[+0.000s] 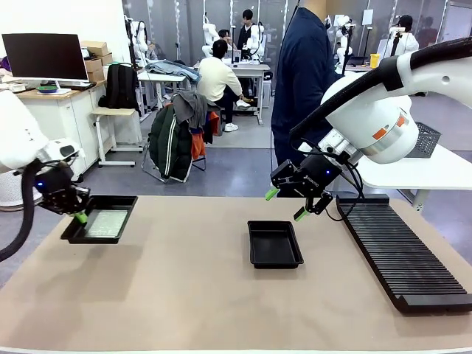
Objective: Inspect and transfer BCBs to ESD trays.
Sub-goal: Pick up the ESD tray and place it on the left side of the table.
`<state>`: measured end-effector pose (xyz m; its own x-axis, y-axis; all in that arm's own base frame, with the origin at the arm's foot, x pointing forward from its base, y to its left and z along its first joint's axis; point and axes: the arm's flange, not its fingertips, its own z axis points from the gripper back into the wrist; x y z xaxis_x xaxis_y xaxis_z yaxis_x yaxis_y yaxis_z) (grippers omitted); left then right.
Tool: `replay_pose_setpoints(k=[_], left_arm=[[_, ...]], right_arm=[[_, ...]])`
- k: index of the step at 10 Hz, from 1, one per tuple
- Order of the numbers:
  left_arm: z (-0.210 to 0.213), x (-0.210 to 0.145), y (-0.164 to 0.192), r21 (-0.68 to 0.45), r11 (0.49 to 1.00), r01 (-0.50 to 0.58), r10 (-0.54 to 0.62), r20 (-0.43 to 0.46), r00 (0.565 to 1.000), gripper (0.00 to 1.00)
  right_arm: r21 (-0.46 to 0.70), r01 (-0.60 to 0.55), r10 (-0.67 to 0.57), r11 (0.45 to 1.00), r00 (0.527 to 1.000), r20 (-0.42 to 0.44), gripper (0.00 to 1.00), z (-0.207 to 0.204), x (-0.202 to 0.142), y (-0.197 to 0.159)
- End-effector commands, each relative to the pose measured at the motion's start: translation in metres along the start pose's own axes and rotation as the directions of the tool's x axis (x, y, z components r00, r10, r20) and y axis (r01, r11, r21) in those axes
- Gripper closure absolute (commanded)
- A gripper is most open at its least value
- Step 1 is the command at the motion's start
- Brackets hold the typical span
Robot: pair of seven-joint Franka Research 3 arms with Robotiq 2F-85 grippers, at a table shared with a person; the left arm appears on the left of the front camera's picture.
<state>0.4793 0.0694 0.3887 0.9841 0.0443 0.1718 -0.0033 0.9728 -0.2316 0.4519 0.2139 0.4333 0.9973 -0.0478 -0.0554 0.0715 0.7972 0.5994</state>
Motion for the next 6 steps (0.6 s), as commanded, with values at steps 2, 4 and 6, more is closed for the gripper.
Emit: replay_pose_setpoints(k=[2,4,6], left_arm=[[0.014,-0.004,0.036,-0.003,1.000,0.021,-0.021,-0.016,1.000,0.97],[0.019,-0.005,0.055,0.003,1.000,0.027,-0.027,-0.013,1.000,0.97],[0.015,-0.007,0.070,0.019,1.000,0.012,-0.012,-0.012,1.000,0.97]], right_arm=[[-0.021,0.011,-0.011,1.000,1.000,0.001,0.00,0.000,0.003,0.002],[-0.021,0.011,-0.011,1.000,1.000,0.001,0.00,0.000,0.003,0.002],[-0.021,0.011,-0.011,1.000,1.000,0.001,0.00,0.000,0.003,0.002]])
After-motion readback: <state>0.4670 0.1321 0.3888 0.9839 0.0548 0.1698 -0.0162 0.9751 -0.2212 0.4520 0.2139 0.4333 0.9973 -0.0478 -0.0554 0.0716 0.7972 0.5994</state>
